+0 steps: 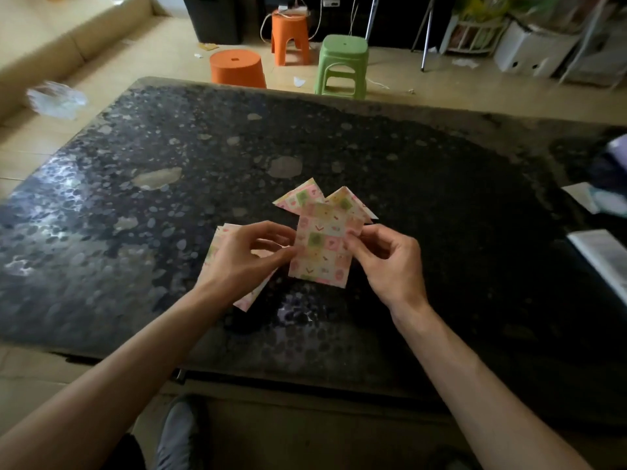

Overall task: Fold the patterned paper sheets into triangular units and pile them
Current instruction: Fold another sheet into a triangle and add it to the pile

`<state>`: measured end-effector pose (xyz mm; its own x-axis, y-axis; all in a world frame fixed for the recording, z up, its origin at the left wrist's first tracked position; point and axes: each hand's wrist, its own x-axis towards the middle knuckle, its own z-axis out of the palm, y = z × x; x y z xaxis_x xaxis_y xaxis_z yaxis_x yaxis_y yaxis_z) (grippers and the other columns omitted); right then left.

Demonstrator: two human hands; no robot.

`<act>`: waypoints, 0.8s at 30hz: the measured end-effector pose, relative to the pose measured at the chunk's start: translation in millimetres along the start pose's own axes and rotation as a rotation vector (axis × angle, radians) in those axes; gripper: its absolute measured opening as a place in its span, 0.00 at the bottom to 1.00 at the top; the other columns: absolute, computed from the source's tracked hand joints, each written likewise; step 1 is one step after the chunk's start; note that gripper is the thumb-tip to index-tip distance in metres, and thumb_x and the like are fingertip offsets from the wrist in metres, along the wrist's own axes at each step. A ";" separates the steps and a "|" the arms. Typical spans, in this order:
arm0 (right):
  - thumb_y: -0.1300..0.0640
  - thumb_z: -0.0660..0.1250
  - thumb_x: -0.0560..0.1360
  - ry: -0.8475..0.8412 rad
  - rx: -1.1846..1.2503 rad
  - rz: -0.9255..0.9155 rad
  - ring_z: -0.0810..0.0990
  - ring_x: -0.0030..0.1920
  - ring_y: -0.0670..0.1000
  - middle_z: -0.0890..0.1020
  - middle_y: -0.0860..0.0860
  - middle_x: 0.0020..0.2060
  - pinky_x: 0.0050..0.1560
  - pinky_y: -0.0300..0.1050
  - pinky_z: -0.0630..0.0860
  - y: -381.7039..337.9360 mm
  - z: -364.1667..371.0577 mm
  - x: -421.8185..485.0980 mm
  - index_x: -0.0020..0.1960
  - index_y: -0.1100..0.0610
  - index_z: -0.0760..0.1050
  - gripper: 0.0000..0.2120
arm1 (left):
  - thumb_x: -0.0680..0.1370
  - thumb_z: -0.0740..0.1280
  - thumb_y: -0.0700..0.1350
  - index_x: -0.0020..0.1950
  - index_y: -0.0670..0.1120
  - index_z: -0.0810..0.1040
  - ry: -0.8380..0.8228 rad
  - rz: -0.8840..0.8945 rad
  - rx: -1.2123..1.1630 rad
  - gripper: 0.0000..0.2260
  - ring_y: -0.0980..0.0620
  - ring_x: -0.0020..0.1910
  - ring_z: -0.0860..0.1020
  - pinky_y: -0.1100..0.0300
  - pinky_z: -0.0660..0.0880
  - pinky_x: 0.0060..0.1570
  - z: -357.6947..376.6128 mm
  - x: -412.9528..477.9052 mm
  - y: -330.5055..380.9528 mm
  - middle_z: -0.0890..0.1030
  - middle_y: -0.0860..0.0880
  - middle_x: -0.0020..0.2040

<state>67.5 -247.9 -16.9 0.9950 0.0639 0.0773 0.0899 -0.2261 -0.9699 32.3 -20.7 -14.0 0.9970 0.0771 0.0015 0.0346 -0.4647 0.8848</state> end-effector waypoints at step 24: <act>0.48 0.69 0.72 -0.518 -0.733 -0.351 0.77 0.51 0.41 0.79 0.38 0.46 0.50 0.44 0.78 16.7 -67.5 -49.1 0.46 0.44 0.81 0.04 | 0.84 0.65 0.57 0.57 0.55 0.85 -0.261 0.672 0.644 0.12 0.56 0.56 0.79 0.53 0.78 0.52 33.8 -42.0 -12.3 0.81 0.58 0.59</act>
<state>23.2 -320.4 -21.4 0.7788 0.6250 0.0532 0.5586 -0.6524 -0.5123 -7.7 -48.1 -40.7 0.8035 -0.5441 0.2417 -0.5953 -0.7408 0.3113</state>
